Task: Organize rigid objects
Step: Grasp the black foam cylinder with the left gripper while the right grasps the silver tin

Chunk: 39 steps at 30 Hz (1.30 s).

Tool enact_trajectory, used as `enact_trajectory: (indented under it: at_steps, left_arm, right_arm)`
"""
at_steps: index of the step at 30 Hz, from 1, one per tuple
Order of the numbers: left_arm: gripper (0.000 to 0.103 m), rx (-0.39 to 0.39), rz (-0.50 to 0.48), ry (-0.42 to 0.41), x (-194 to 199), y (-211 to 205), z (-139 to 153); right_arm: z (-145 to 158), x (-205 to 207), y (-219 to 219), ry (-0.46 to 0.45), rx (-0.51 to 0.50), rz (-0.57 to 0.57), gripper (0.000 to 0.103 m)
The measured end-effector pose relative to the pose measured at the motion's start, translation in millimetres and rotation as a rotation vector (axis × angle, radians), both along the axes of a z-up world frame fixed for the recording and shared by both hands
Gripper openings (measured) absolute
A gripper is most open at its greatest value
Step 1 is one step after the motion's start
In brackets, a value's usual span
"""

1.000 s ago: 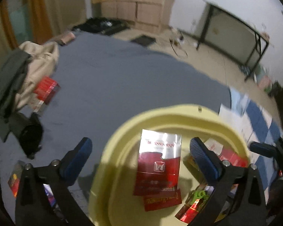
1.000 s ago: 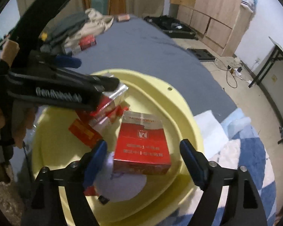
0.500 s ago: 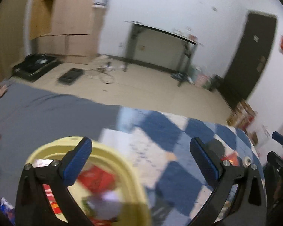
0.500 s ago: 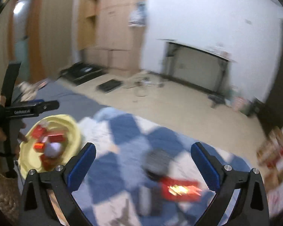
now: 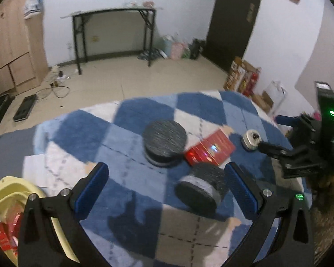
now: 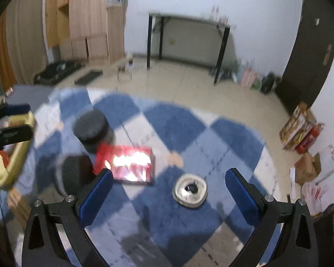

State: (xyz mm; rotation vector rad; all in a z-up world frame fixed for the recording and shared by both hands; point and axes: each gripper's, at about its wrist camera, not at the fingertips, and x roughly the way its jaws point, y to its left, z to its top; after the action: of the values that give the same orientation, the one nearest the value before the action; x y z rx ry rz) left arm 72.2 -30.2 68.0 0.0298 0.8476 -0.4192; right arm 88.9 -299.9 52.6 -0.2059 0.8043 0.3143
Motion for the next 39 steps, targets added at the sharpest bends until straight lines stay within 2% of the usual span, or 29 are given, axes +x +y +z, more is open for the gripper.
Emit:
enact_trajectory:
  at_steps: [2, 5, 10, 13, 16, 18, 19, 20, 22, 23, 25, 27, 32, 36, 37, 39]
  left_arm:
    - [0.103, 0.020, -0.026, 0.007, 2, -12, -10]
    - [0.103, 0.029, -0.113, -0.022, 2, -31, -26]
    - [0.103, 0.087, -0.202, -0.008, 5, -55, -53]
    - [0.103, 0.066, -0.225, -0.031, 8, -58, -64]
    - [0.103, 0.047, -0.199, 0.000, 17, -58, -76]
    - [0.103, 0.046, -0.200, 0.010, 19, -60, -82]
    - [0.103, 0.049, -0.194, 0.019, 20, -61, -83]
    - [0.102, 0.040, -0.182, 0.039, 22, -60, -84]
    - [0.084, 0.003, -0.193, 0.067, 22, -59, -83]
    - [0.079, -0.009, -0.206, 0.071, 21, -59, -81]
    - [0.079, 0.028, -0.208, 0.051, 16, -62, -77]
    - [0.079, 0.060, -0.220, 0.042, 12, -64, -76]
    - [0.081, 0.049, -0.221, 0.047, 14, -62, -79]
    - [0.080, 0.016, -0.199, 0.096, 21, -58, -85]
    - [0.079, -0.013, -0.195, 0.109, 23, -54, -84]
    - [0.079, -0.039, -0.186, 0.103, 24, -48, -78]
  right_arm:
    - [-14, 17, -3, 0.061, -0.020, -0.005, 0.103]
    - [-28, 36, -12, 0.107, -0.010, -0.011, 0.103]
    - [-45, 56, -24, 0.158, 0.017, -0.051, 0.103]
    - [-51, 56, -23, 0.157, 0.018, -0.035, 0.102]
    - [-56, 58, -19, 0.160, 0.008, -0.027, 0.095]
    - [-66, 60, -16, 0.166, -0.014, -0.026, 0.082]
    - [-69, 61, -15, 0.161, -0.032, -0.025, 0.069]
    - [-70, 62, -14, 0.147, -0.050, -0.030, 0.065]
    - [-72, 62, -12, 0.138, -0.062, -0.021, 0.064]
    - [-73, 62, -11, 0.132, -0.073, -0.012, 0.060]
    - [-72, 61, -11, 0.113, -0.080, 0.002, 0.054]
    - [-73, 61, -12, 0.110, -0.079, 0.010, 0.053]
    - [-77, 60, -12, 0.103, -0.092, 0.031, 0.054]
    - [-80, 62, -11, 0.105, -0.101, 0.036, 0.053]
    - [-79, 62, -11, 0.104, -0.095, 0.037, 0.051]
    - [-77, 62, -13, 0.103, -0.077, 0.035, 0.050]
